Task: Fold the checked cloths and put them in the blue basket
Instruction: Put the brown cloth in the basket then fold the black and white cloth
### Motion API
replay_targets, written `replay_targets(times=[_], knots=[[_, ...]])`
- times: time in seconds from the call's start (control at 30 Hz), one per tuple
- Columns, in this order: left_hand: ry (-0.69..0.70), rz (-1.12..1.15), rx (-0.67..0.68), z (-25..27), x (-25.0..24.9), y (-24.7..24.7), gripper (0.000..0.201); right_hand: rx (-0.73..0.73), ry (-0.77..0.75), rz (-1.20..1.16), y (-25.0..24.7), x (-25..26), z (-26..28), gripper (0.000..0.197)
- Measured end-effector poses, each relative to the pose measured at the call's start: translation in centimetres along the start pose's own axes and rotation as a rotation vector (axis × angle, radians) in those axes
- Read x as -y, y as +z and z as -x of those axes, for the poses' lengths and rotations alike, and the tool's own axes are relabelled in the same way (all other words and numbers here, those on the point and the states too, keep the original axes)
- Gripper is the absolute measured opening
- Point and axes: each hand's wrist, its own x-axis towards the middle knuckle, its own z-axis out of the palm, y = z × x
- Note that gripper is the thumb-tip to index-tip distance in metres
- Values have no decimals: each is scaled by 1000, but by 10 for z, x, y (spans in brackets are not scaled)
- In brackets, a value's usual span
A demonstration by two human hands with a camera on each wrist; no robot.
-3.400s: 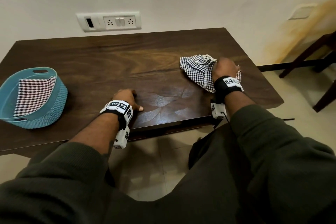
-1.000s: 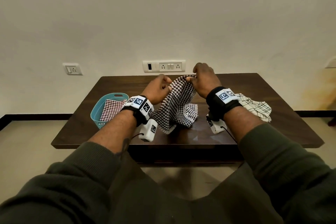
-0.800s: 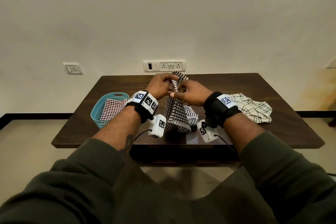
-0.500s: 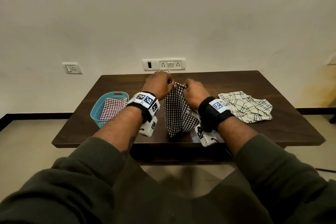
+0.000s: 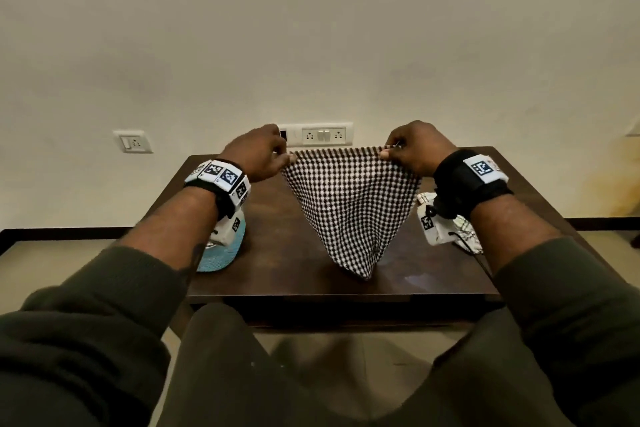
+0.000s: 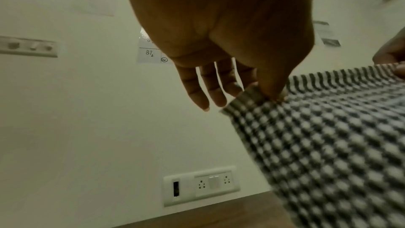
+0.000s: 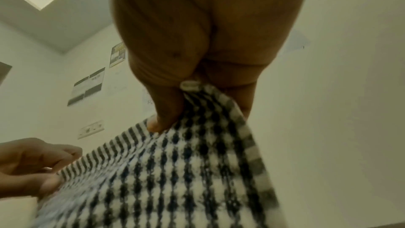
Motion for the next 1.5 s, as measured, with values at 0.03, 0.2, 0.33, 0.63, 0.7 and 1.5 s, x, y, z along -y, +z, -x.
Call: replay_targets(times=[0.03,0.2,0.33,0.63,0.7,1.5], knots=[[2,-32,9,-7,2,-1,30,3,7,33,-3,-4,-7,18],[-163,-90,-17,-61,16,-6,22,76,33,210,-10,-19,-64,16],[-264,-22,-63,-104,17,-30,21,-48,94,79,-31,-18,-113,16],[-291,308,-747,-138,23,-135,23,-574,-60,-434,-124,20,-165,21],[-252,325,-756,-120,17,-133,22,-573,-92,-475,-120,21,-145,22],[-374,560,703,117,-12,65,8,734,344,-427,64,-72,93,7]])
